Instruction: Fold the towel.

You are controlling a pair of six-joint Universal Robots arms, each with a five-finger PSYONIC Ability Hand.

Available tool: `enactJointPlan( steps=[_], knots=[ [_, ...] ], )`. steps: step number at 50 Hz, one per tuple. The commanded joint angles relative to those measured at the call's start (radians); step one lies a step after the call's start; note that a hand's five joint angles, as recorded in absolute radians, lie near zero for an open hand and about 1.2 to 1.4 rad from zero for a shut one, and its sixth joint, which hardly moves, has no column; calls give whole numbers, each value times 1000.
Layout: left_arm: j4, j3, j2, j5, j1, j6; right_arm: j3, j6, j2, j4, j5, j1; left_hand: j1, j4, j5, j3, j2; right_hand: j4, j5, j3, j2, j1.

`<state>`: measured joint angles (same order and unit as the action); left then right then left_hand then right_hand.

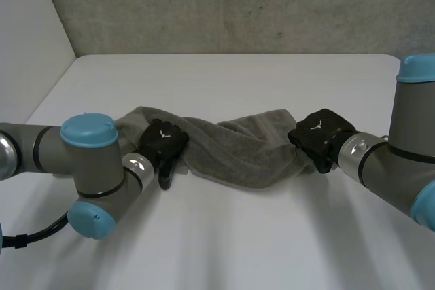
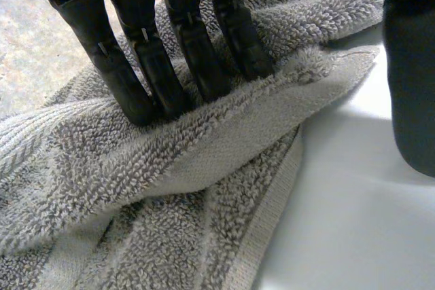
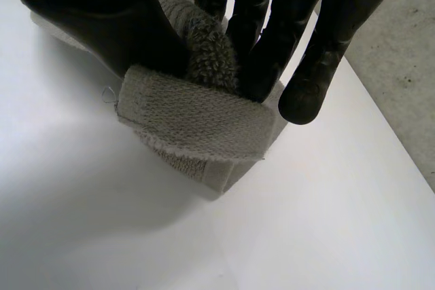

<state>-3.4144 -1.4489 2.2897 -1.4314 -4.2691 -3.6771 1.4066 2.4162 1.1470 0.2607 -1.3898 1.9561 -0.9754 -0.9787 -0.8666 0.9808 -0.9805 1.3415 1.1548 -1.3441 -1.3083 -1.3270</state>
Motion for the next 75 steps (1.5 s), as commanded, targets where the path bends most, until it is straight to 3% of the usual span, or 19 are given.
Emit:
enactJointPlan(
  steps=[1,26,28,29,30,34,42,47,52,57,64,71,75],
  knots=[
    [0,31,2,0,0,0,0,0,-18,0,0,6,63,67,129,-69,68,55,67,-52,-88,-69],
    [0,58,37,5,0,0,2,-2,-39,-1,0,13,16,20,82,-22,21,55,67,-52,-88,-69],
    [0,54,39,5,0,0,2,-2,-41,-1,-1,17,-113,-110,-47,108,-108,55,67,-52,-88,-69],
    [0,54,39,0,2,2,-3,0,-43,-6,-5,17,-346,-342,-280,340,-340,55,67,-52,-88,-69],
    [0,56,33,-4,3,3,-8,3,-43,-12,-6,12,-420,-417,-354,415,-415,55,67,-52,-88,-69],
    [3,56,-1,-20,11,15,-20,12,-27,-46,-11,0,-421,-418,-355,415,-416,55,67,-52,-88,-69],
    [15,33,-219,-38,-14,65,-83,58,135,-116,-64,-28,-421,-418,-355,415,-416,55,67,-52,-88,-69],
    [37,22,-381,-30,-51,170,-146,87,235,-109,-66,-79,-421,-418,-355,415,-416,55,67,-52,-88,-69],
    [89,22,-573,-24,-127,285,-245,87,348,15,-55,-121,-421,-418,-355,415,-416,55,67,-52,-88,-69],
    [106,34,-637,-26,-196,318,-323,74,344,147,-17,-167,-421,-418,-355,415,-416,55,67,-52,-88,-69],
    [149,64,-589,-27,-261,319,-382,-31,235,250,17,-197,-421,-418,-355,415,-416,55,67,-52,-88,-69],
    [233,139,-308,-26,-250,310,-426,-181,42,308,-58,-109,-421,-418,-355,415,-416,55,67,-52,-88,-69],
    [248,185,-207,-26,-238,310,-465,-186,-49,307,-81,-74,-421,-418,-355,415,-416,55,67,-52,-88,-69]
  ],
)
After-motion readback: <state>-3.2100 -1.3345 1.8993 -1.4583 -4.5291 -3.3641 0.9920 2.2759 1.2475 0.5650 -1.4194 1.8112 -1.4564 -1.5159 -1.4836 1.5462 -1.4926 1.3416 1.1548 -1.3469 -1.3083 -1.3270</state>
